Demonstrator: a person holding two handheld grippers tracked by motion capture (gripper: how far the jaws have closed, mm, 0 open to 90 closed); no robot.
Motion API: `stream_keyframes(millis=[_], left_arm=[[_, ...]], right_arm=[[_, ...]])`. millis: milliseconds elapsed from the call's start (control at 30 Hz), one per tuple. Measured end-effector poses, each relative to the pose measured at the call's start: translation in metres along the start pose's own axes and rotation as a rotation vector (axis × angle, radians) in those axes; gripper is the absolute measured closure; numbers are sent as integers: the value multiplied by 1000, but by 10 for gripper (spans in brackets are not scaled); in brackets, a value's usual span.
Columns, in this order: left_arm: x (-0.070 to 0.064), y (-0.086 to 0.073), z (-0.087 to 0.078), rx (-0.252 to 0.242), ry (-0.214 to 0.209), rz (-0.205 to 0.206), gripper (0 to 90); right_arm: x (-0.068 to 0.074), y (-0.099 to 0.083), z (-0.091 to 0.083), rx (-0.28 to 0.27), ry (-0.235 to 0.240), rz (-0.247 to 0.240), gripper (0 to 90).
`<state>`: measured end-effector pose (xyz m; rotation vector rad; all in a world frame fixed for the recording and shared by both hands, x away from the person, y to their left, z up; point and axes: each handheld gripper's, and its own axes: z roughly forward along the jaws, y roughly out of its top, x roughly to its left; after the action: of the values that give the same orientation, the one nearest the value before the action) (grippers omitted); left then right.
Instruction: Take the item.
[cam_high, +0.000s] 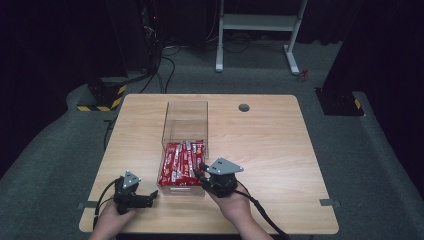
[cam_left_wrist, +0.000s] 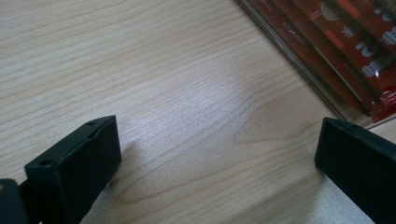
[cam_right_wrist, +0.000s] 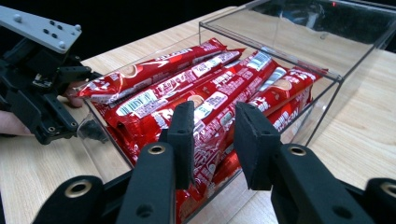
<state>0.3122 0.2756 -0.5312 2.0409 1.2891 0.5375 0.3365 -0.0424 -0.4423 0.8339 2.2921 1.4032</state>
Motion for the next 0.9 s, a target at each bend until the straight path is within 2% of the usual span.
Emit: stream_keyframes(millis=[233, 467, 733, 900], left_arm=[[0, 0, 0, 2, 0, 3, 6], [0, 0, 0, 1, 0, 2, 6], [0, -1, -1, 0, 0, -1, 7], [0, -1, -1, 0, 0, -1, 6]], right_arm=[[0, -3, 6, 19, -5, 33, 705], [-1, -4, 7, 19, -17, 41, 779], [0, -5, 8, 13, -41, 37, 896], [0, -6, 4, 5, -38, 26, 900]])
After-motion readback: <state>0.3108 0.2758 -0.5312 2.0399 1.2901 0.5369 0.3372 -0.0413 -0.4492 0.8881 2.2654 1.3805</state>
